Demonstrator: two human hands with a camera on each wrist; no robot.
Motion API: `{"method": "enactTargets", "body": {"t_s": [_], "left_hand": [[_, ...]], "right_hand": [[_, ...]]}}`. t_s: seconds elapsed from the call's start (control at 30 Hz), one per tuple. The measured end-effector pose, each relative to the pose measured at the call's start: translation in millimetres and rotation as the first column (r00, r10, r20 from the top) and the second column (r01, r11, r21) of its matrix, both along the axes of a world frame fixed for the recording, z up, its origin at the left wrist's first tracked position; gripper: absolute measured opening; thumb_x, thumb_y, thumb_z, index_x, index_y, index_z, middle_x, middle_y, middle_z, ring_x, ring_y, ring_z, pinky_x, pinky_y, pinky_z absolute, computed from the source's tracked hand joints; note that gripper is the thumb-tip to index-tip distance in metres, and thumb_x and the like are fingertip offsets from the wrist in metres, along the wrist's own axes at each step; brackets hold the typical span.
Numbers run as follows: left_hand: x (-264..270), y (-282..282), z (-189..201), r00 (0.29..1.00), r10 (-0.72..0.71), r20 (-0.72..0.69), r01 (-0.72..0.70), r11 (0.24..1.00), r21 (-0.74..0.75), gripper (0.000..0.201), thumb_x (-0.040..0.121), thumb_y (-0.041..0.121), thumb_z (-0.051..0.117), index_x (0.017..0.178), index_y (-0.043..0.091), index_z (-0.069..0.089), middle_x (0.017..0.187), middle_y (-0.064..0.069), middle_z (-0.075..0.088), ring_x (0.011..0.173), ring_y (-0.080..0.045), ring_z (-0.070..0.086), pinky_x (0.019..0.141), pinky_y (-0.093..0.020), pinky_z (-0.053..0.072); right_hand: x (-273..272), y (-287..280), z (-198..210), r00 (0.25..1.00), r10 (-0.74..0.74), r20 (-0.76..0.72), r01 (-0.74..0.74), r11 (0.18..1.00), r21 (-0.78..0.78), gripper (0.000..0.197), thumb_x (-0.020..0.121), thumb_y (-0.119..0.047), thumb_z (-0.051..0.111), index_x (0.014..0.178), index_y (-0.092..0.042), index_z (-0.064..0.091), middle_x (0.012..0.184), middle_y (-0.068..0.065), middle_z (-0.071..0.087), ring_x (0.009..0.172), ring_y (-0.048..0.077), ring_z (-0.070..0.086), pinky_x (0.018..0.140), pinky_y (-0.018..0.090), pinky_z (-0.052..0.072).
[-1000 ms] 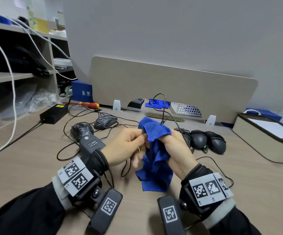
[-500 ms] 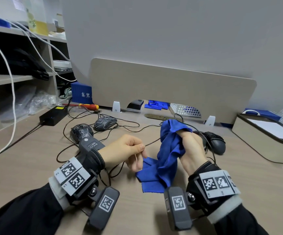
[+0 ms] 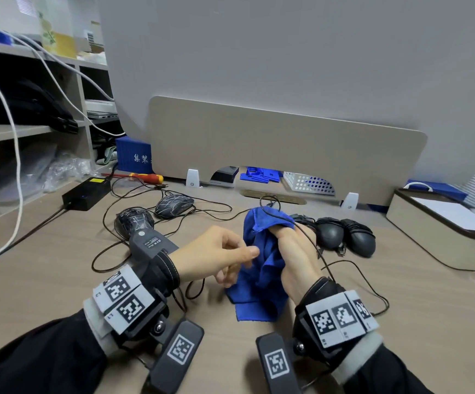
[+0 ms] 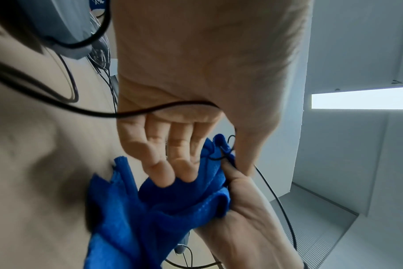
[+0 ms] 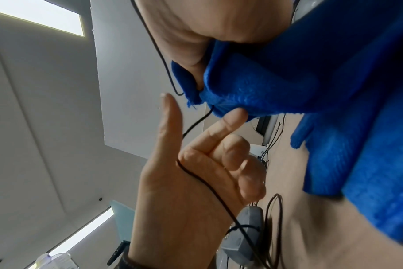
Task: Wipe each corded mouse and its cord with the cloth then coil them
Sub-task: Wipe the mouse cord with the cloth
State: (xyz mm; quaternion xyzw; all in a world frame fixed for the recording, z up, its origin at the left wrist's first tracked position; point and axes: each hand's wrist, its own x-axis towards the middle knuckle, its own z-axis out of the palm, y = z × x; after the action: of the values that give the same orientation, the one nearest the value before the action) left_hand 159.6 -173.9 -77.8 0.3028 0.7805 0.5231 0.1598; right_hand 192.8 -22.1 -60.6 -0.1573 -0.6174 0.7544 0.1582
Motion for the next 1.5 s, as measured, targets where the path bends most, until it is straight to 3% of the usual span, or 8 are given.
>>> {"method": "enactTargets", "body": {"t_s": [0.13,0.37,0.5,0.63,0.8,0.97,1.27,1.5], "left_hand": [[-6.6,-4.1,-0.7,0.997,0.071,-0.015,-0.069,0.991,0.117,0.037,0.100,0.015,0.057,0.064,0.006,0.055,0.048,0.000,0.046,0.036,-0.010,0.036,0.040,-0.018,0.028],[-14.5,-12.4,3.2,0.994,0.110,-0.023,-0.108,0.992,0.070,0.034,0.084,0.037,0.064,0.056,0.017,0.060,0.054,-0.014,0.047,0.039,-0.018,0.041,0.043,-0.022,0.031],[-16.3,-13.8,1.8,0.993,0.069,0.095,-0.066,0.997,-0.029,0.020,0.098,0.005,0.052,0.083,0.004,0.065,0.060,-0.010,0.064,0.052,-0.022,0.057,0.045,-0.021,0.041],[-9.3,-7.3,1.9,0.997,0.009,0.081,-0.016,0.996,0.085,0.022,0.091,0.011,0.060,0.112,0.005,0.064,0.080,-0.010,0.075,0.066,-0.020,0.065,0.058,-0.021,0.046],[-0.5,2.3,-1.0,1.000,-0.013,-0.014,0.016,0.987,0.160,0.022,0.102,0.011,0.050,0.096,-0.004,0.065,0.053,-0.004,0.057,0.051,-0.021,0.058,0.054,-0.026,0.047],[-6.2,-6.1,-0.9,0.993,0.045,-0.111,-0.031,0.991,0.128,0.022,0.100,0.006,0.054,0.085,-0.004,0.067,0.045,0.001,0.044,0.036,-0.013,0.041,0.043,-0.019,0.035],[-6.1,-6.9,1.9,0.994,-0.049,0.096,0.042,0.996,0.080,0.012,0.089,0.014,0.059,0.082,0.004,0.064,0.057,-0.008,0.060,0.050,-0.021,0.059,0.047,-0.022,0.044],[-1.0,-1.2,-1.0,1.000,-0.010,-0.001,0.010,0.992,0.123,0.027,0.102,0.015,0.050,0.085,0.006,0.069,0.048,0.001,0.044,0.044,-0.016,0.057,0.048,-0.020,0.041]], "right_hand": [[-9.5,10.3,2.8,0.998,-0.009,0.066,0.011,1.000,-0.030,0.028,0.095,-0.001,0.055,0.070,-0.013,0.051,0.055,0.001,0.051,0.040,0.010,0.047,0.036,0.015,0.039],[-15.1,48.9,10.8,0.978,-0.210,-0.001,0.204,0.951,-0.232,0.011,0.089,-0.010,0.071,0.083,-0.012,0.062,0.079,0.003,0.066,0.071,0.015,0.063,0.064,0.029,0.050],[-11.1,38.4,8.2,0.982,-0.185,-0.020,0.179,0.968,-0.177,0.019,0.089,-0.004,0.067,0.075,-0.014,0.058,0.068,-0.001,0.060,0.058,0.010,0.057,0.053,0.022,0.046],[-9.9,23.7,3.4,0.991,-0.136,-0.016,0.134,0.986,-0.100,0.023,0.087,-0.004,0.065,0.069,-0.017,0.056,0.059,-0.004,0.054,0.050,0.008,0.050,0.040,0.017,0.036],[-5.6,5.8,-0.8,0.997,-0.061,-0.041,0.056,0.991,-0.121,0.019,0.088,-0.001,0.063,0.073,-0.012,0.060,0.057,0.000,0.059,0.050,0.012,0.057,0.057,0.025,0.049],[-9.9,21.0,4.6,0.993,-0.121,0.003,0.119,0.973,-0.200,0.021,0.089,-0.006,0.068,0.072,-0.014,0.058,0.062,-0.001,0.056,0.039,0.002,0.052,0.040,0.014,0.039],[-12.7,36.5,7.4,0.996,-0.071,-0.054,0.052,0.956,-0.288,0.004,0.091,-0.011,0.066,0.089,-0.008,0.067,0.082,0.005,0.070,0.066,0.013,0.068,0.062,0.026,0.056],[-9.5,23.5,3.8,0.984,0.113,-0.138,-0.153,0.933,-0.327,0.034,0.089,-0.016,0.062,0.119,0.002,0.065,0.109,0.017,0.068,0.097,0.024,0.067,0.093,0.037,0.052]]}}
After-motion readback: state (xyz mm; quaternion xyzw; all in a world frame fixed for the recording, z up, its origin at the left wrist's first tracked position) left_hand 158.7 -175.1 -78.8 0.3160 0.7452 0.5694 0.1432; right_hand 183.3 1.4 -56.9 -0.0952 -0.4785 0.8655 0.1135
